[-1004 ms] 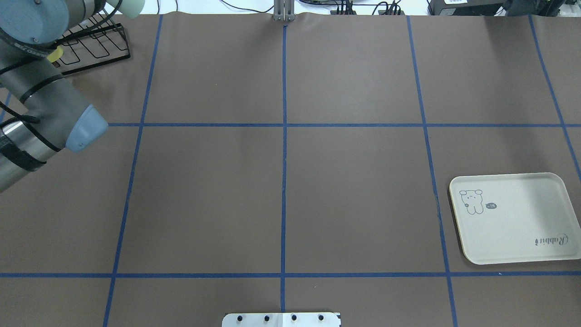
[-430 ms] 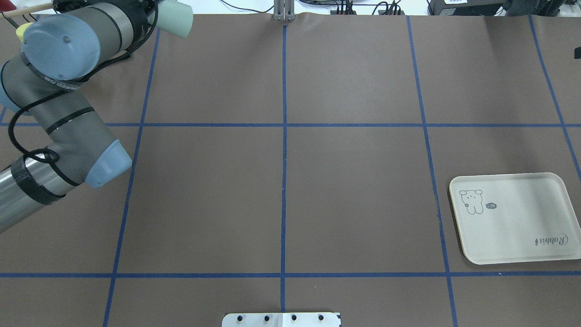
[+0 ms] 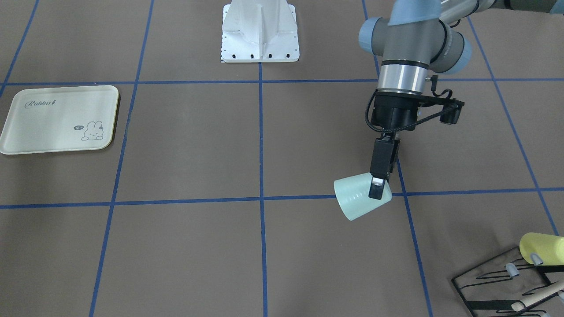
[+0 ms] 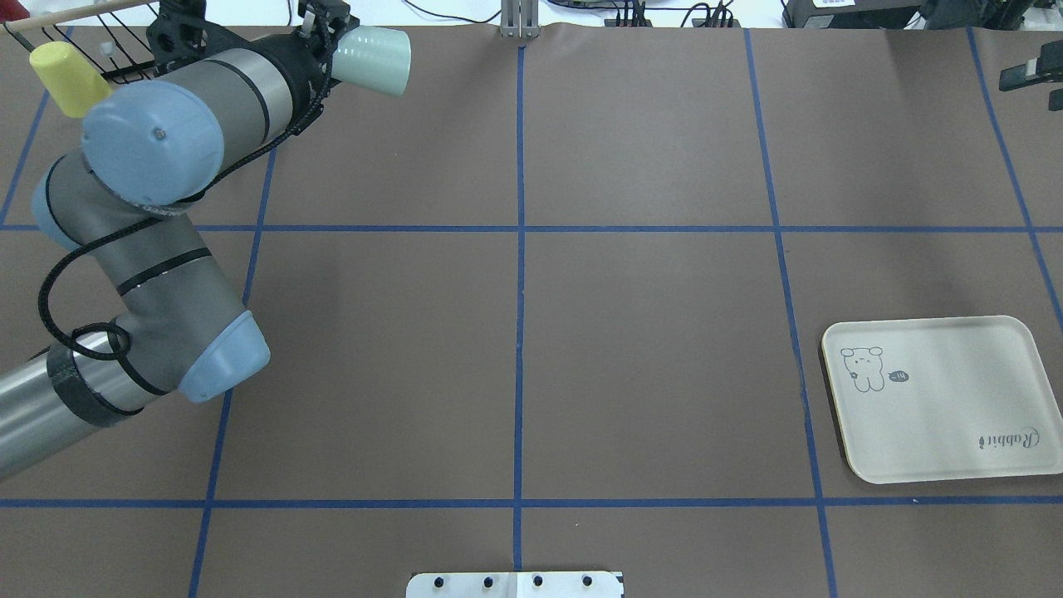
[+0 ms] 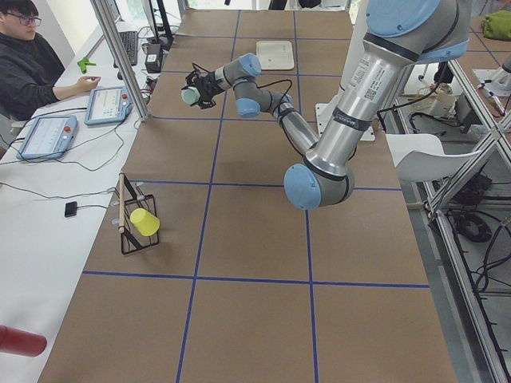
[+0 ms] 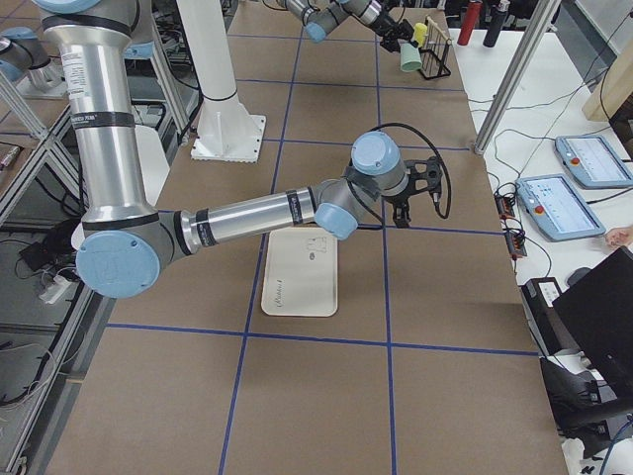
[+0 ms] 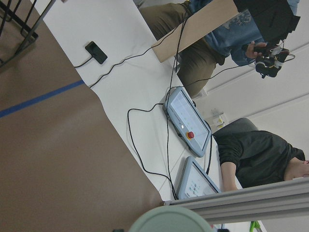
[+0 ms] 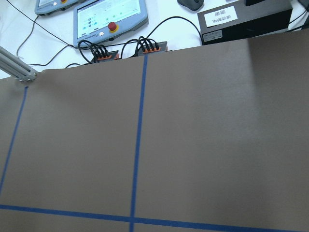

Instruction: Left arm grabs green cup and hands to right arm on tray

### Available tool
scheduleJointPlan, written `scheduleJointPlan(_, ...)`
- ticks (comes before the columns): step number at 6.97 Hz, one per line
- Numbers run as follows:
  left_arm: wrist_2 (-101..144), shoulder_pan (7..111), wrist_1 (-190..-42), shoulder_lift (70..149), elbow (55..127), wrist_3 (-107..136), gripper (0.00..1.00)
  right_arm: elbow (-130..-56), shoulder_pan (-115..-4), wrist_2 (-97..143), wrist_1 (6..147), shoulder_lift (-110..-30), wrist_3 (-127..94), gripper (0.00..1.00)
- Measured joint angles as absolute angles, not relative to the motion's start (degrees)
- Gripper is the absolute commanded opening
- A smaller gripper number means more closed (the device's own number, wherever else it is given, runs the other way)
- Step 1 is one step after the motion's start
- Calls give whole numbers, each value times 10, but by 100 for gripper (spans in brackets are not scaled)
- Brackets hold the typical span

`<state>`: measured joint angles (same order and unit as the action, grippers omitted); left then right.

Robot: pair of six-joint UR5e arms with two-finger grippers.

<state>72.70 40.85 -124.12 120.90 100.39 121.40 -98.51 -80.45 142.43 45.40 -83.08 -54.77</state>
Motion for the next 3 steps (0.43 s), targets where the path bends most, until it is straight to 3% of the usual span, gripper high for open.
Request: scheduleJointPlan(3, 679, 352, -1242, 1219, 1035, 1276, 32, -988, -776, 1432, 314, -809, -735, 99)
